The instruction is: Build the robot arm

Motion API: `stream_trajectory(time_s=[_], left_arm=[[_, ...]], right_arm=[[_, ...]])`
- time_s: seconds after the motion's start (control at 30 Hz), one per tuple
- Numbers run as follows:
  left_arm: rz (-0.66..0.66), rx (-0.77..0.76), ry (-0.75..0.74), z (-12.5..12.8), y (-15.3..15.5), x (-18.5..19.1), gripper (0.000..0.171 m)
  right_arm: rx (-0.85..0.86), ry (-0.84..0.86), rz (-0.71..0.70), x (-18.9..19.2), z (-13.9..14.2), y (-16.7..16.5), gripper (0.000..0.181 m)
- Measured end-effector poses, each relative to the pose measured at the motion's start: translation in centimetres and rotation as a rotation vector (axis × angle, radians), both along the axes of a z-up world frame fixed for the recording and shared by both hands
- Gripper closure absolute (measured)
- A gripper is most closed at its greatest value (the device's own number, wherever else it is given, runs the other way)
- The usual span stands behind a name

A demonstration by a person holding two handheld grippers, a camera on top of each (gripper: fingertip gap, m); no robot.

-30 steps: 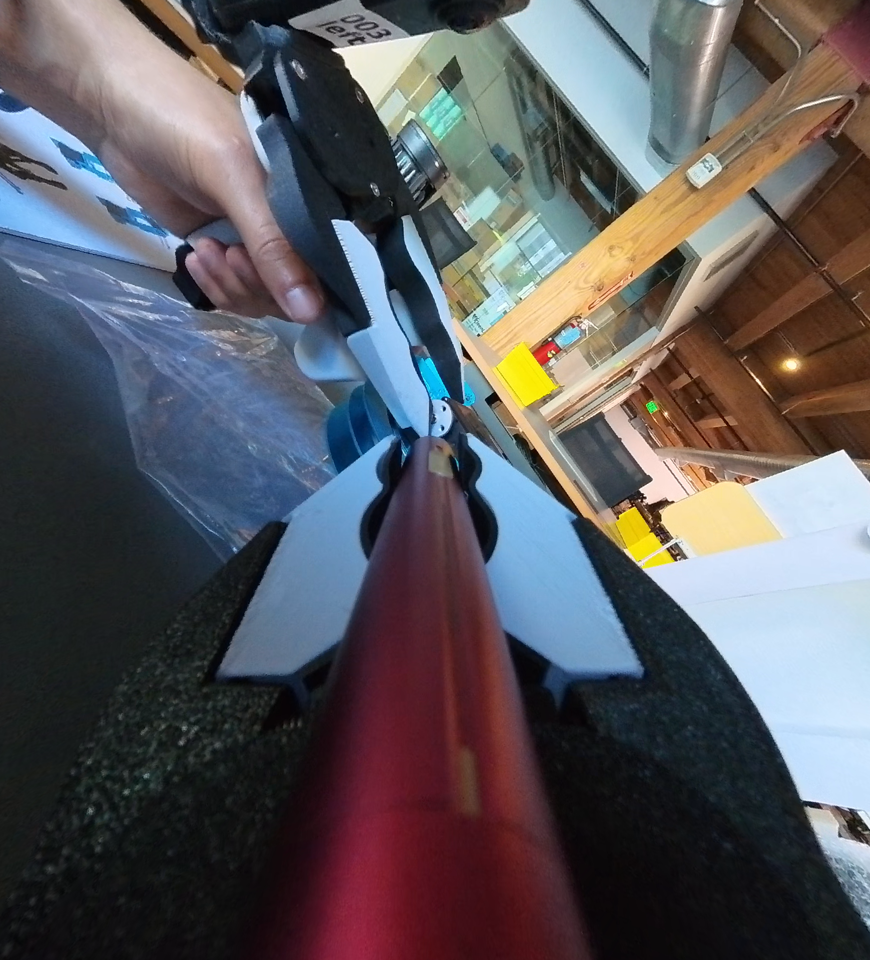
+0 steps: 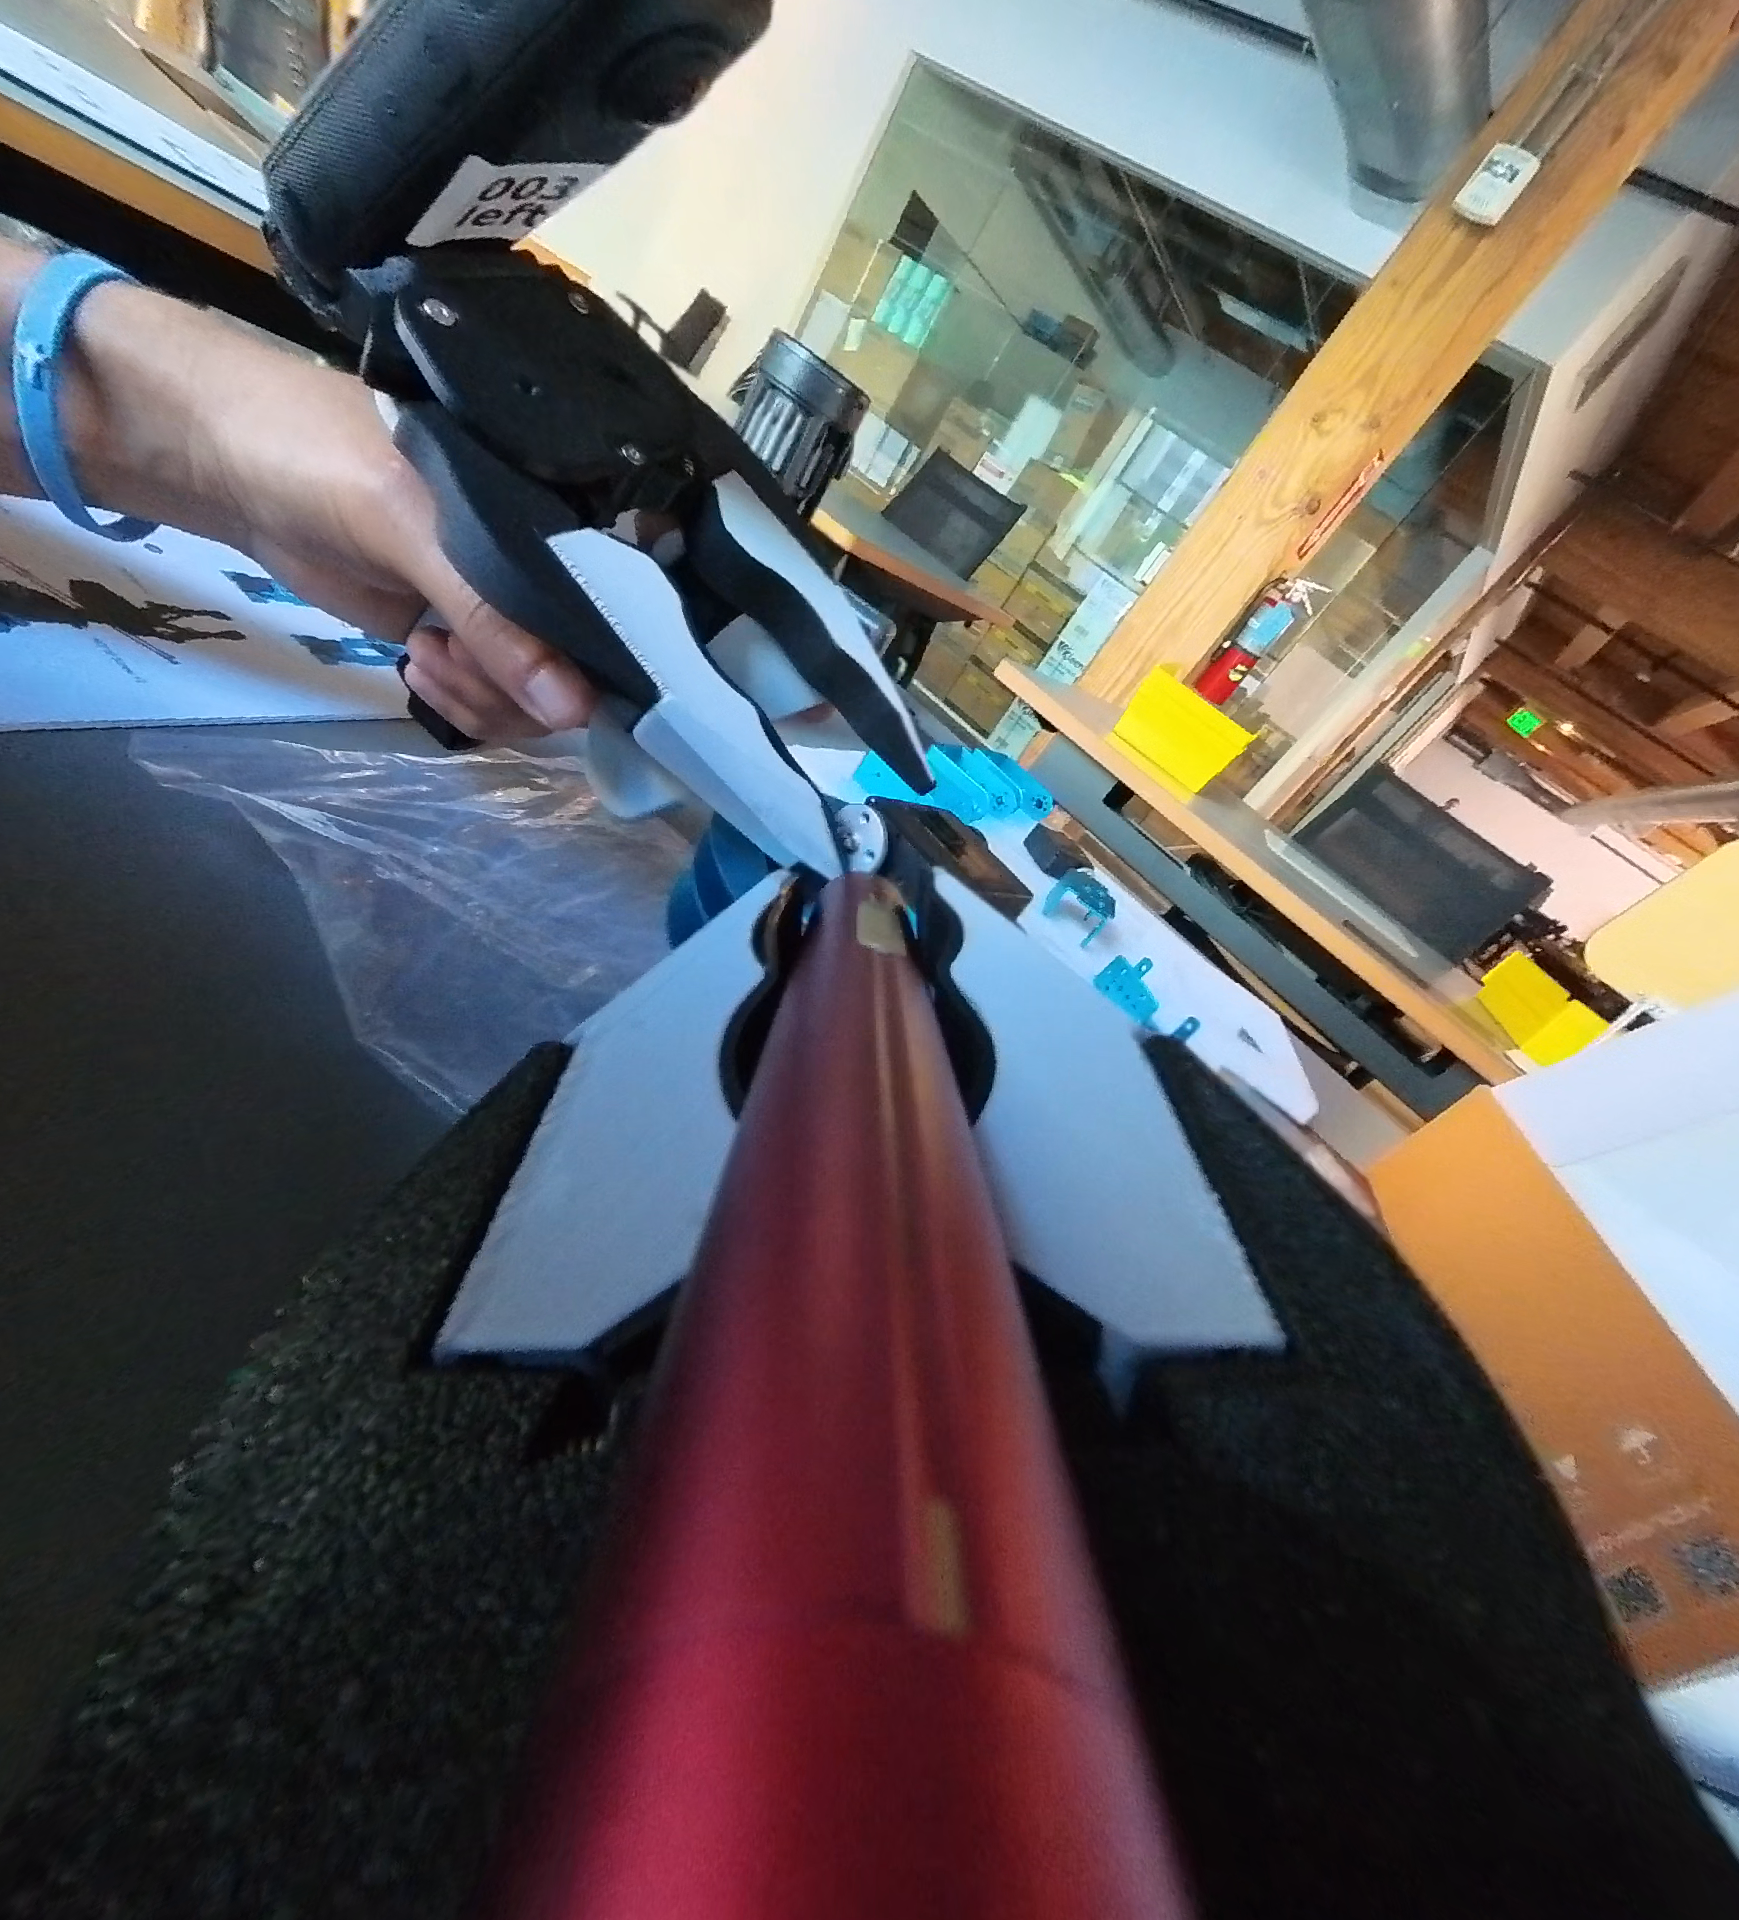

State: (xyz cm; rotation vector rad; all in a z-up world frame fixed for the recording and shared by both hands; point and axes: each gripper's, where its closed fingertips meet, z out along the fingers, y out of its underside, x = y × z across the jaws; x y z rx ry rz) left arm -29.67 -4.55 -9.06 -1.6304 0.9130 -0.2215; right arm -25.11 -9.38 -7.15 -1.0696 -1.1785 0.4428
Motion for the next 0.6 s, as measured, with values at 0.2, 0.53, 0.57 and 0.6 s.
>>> stream_trajectory(time_s=[0.2, 0.53, 0.57, 0.6], left_arm=[[-0.046, -0.011, -0.003, 0.09, -0.75, 0.44, 0.118], [-0.047, -0.024, -0.020, 0.20, -0.75, 0.34, 0.118], [-0.046, -0.026, -0.021, 0.19, -0.73, 0.28, 0.118], [-0.044, -0.026, -0.020, 0.20, -0.70, 0.22, 0.118]], right_arm=[[-0.024, 0.003, -0.003, -0.07, -0.08, 0.43, 0.160], [-0.035, -0.015, 0.006, -0.11, -0.48, 0.21, 0.160], [-0.037, -0.015, 0.010, -0.10, -0.49, 0.14, 0.160], [-0.042, -0.013, 0.012, -0.06, -0.48, 0.10, 0.160]])
